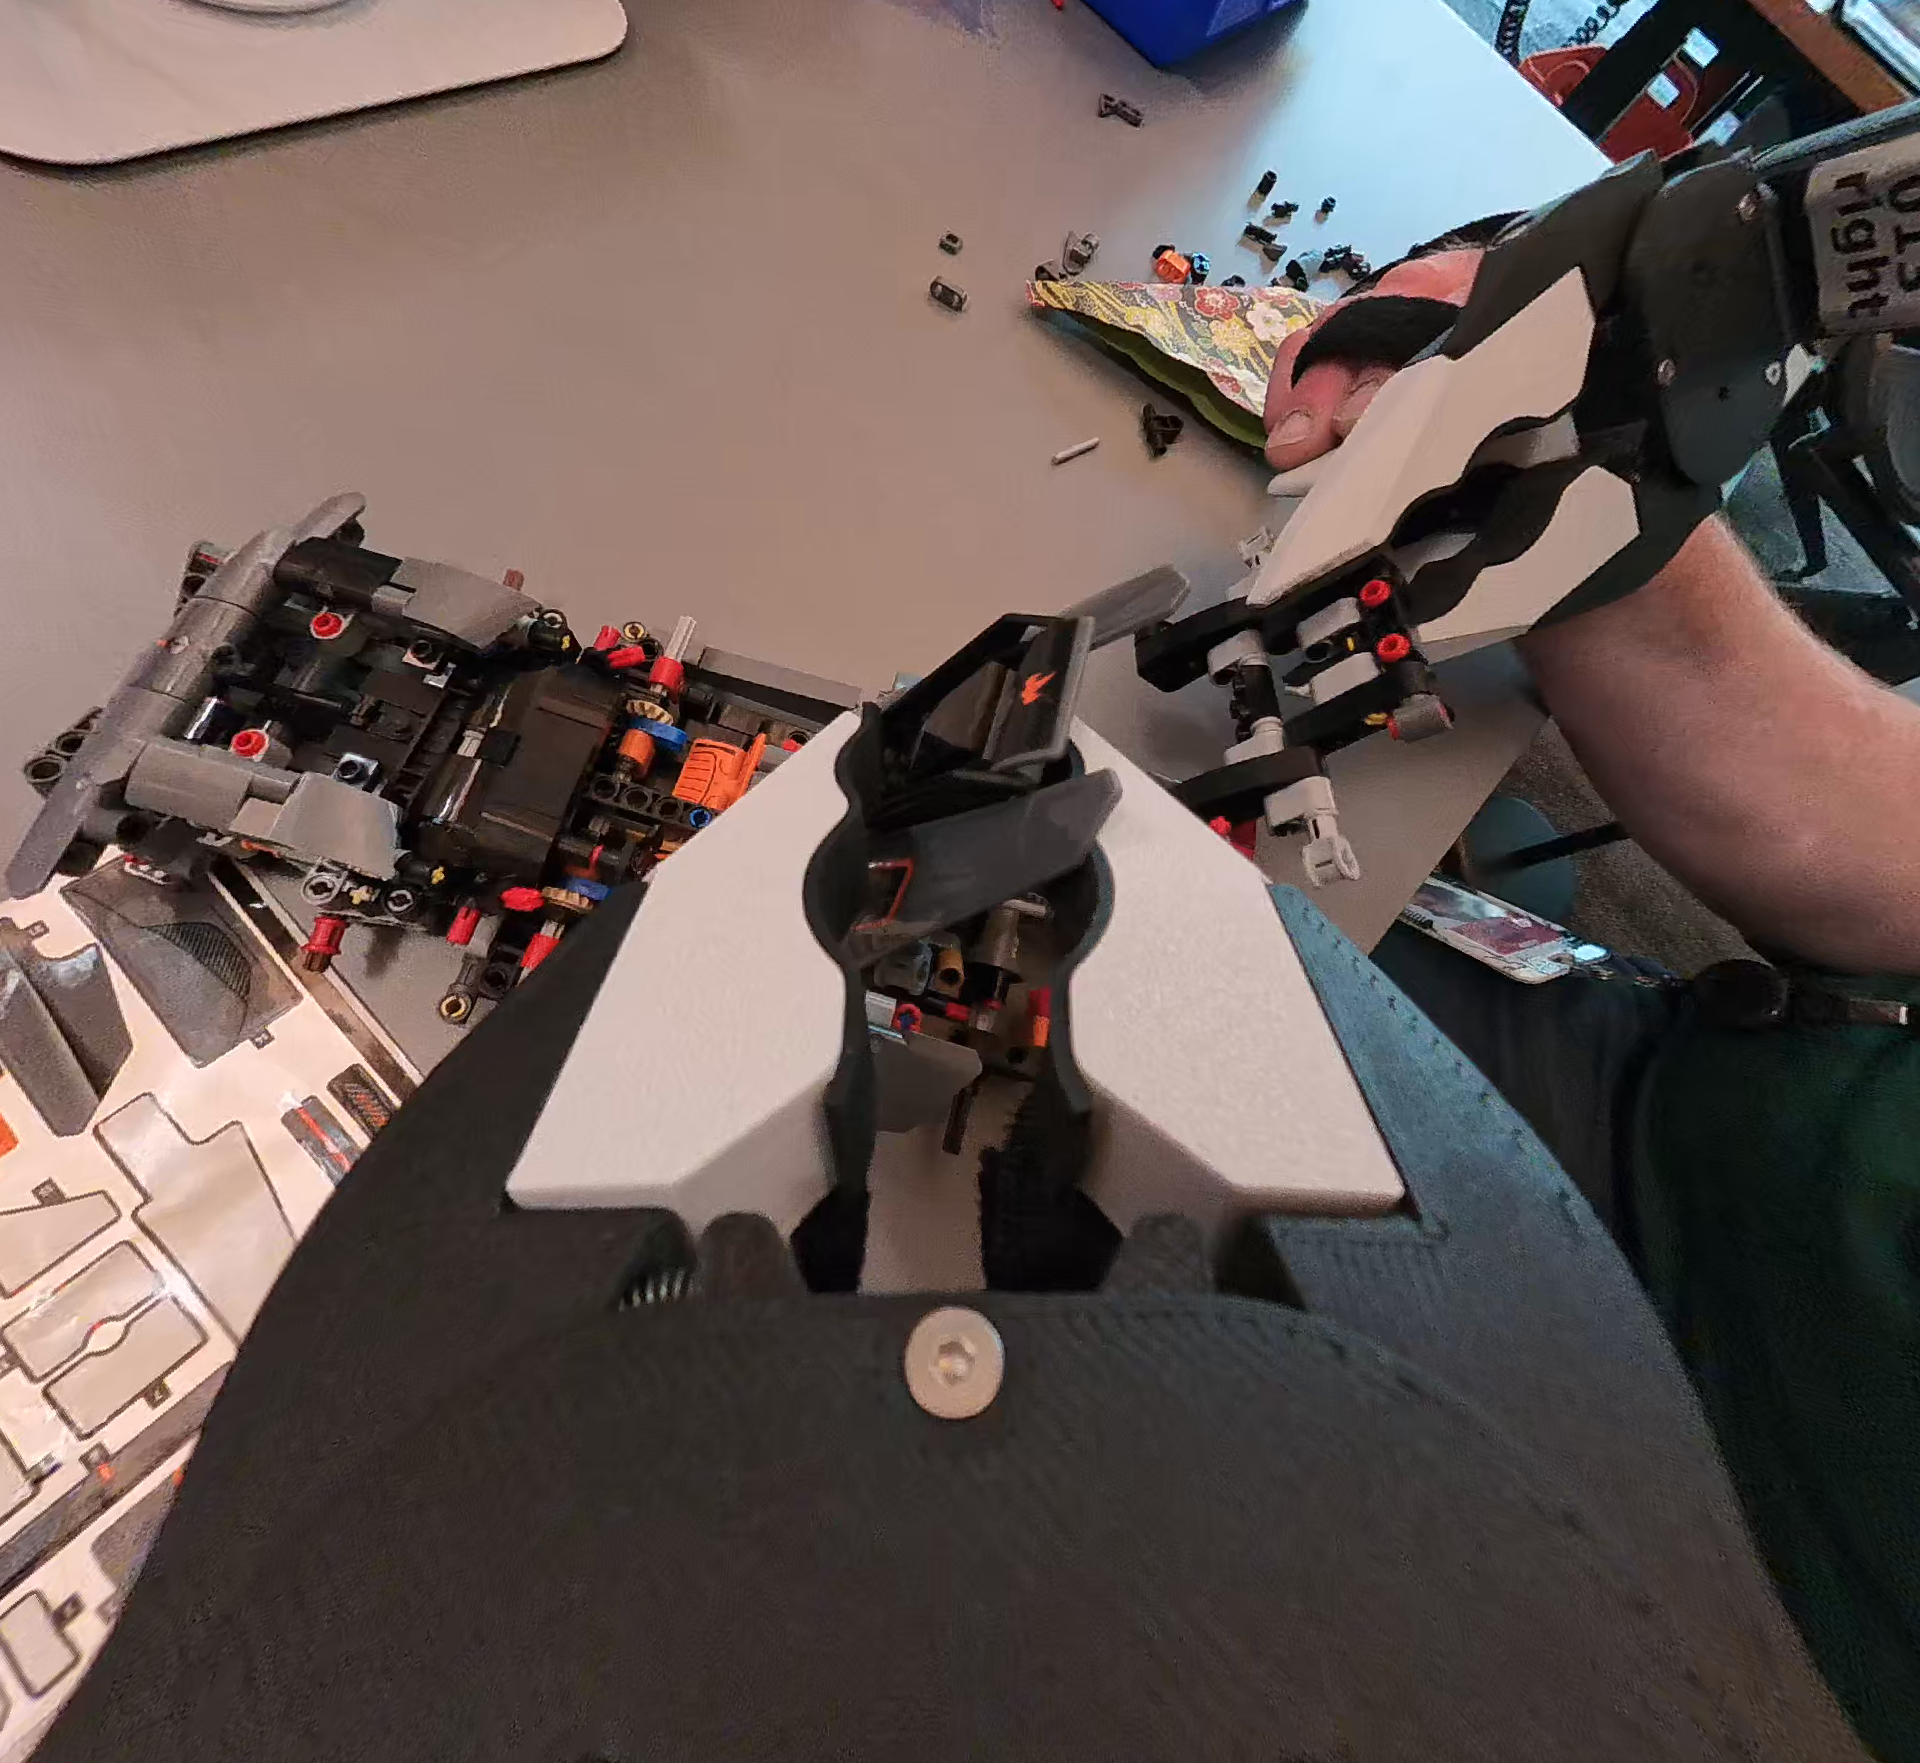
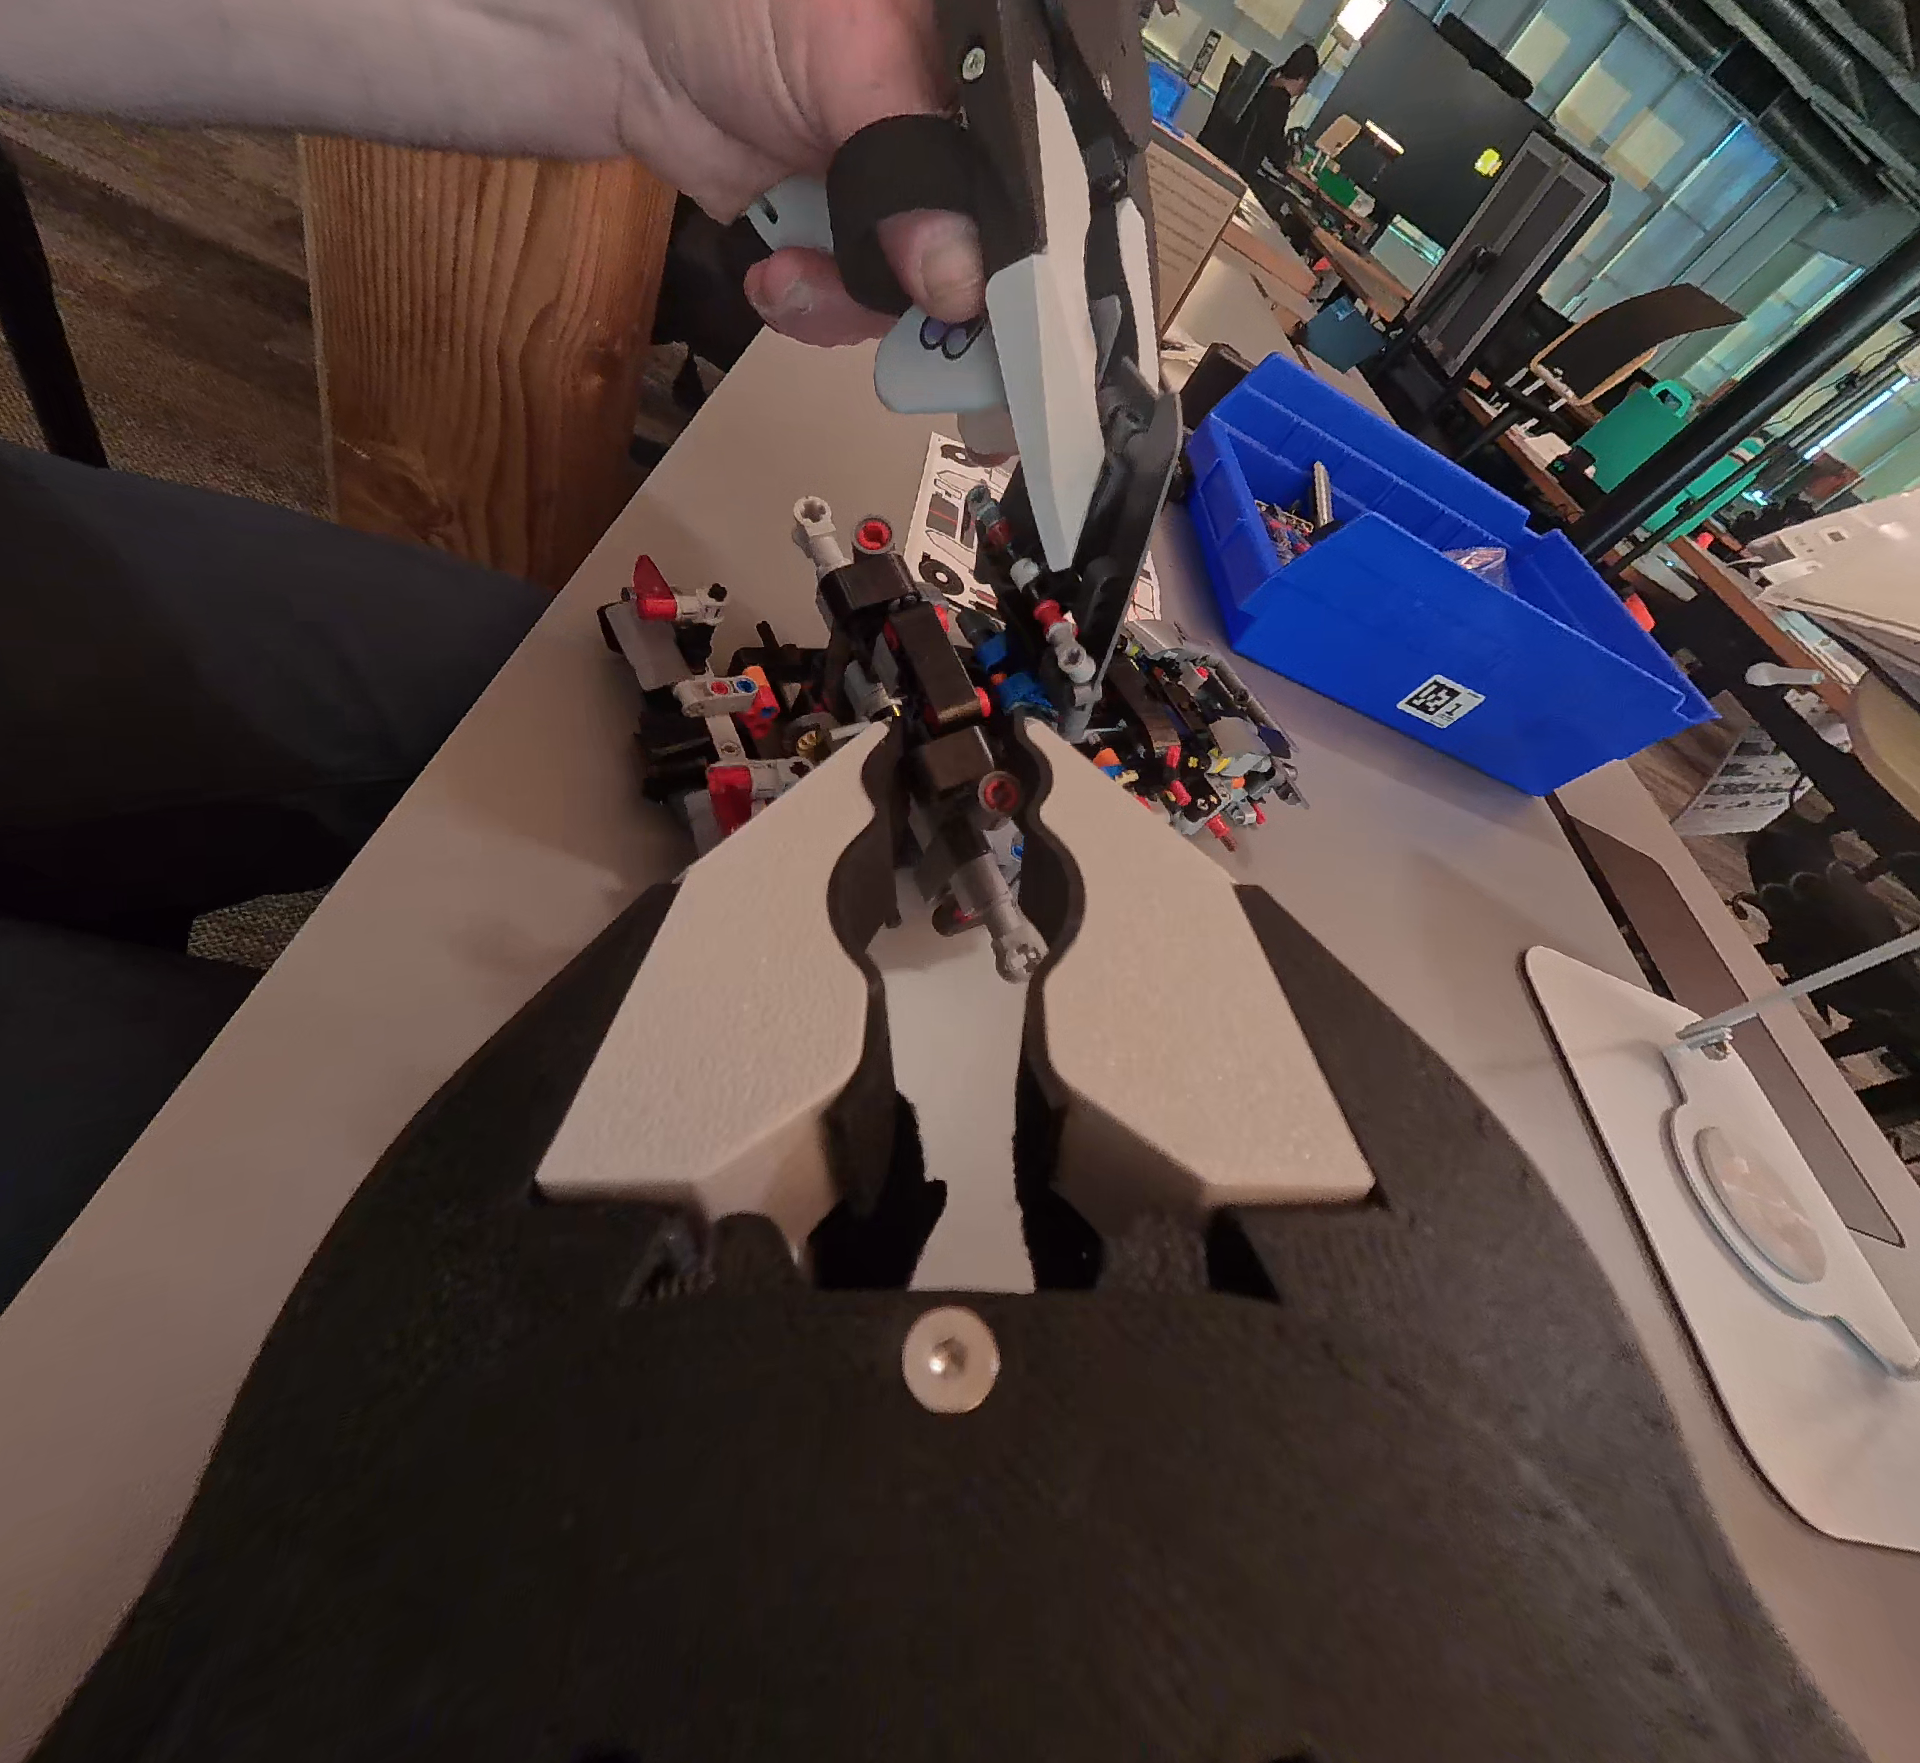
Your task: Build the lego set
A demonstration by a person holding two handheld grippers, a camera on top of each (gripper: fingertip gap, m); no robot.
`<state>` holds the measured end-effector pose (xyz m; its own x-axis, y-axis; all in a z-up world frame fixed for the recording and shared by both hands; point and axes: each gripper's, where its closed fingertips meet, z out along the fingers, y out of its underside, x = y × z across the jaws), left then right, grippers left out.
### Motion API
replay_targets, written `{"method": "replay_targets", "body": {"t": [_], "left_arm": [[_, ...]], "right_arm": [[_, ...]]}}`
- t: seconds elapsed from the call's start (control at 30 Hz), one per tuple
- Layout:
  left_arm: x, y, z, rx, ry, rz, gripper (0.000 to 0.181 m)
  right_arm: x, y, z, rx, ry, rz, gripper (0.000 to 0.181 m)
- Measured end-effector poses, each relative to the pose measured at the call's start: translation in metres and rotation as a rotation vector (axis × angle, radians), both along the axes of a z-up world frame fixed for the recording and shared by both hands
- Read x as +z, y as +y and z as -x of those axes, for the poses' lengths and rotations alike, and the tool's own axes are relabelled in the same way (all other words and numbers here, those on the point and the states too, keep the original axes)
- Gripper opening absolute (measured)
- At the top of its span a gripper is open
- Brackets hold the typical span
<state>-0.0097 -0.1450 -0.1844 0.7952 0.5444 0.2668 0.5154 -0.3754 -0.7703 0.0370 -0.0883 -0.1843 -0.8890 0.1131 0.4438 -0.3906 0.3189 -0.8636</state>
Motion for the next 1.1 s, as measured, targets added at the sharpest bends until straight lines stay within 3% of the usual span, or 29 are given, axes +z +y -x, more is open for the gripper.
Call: {"method": "replay_targets", "body": {"t": [0.37,0.63,0.77,1.0,1.1], "left_arm": [[-0.011,0.006,-0.017,-0.016,0.081,0.033,0.055],[0.008,-0.014,-0.034,0.053,0.173,-0.019,0.071],[0.023,-0.02,-0.062,0.083,0.182,-0.114,0.068],[0.032,-0.004,-0.1,0.045,0.43,0.0,0.059],[0.028,0.013,-0.109,-0.001,0.639,0.173,0.053]], "right_arm": [[0.007,-0.005,-0.012,0.002,0.078,-0.013,0.015],[0.014,-0.012,-0.024,-0.029,0.171,-0.012,0.015],[0.024,-0.012,-0.029,-0.066,0.241,-0.006,0.015],[0.018,-0.015,-0.041,-0.081,0.302,-0.07,0.015],[0.015,-0.015,-0.042,-0.116,0.348,-0.113,0.015]]}}
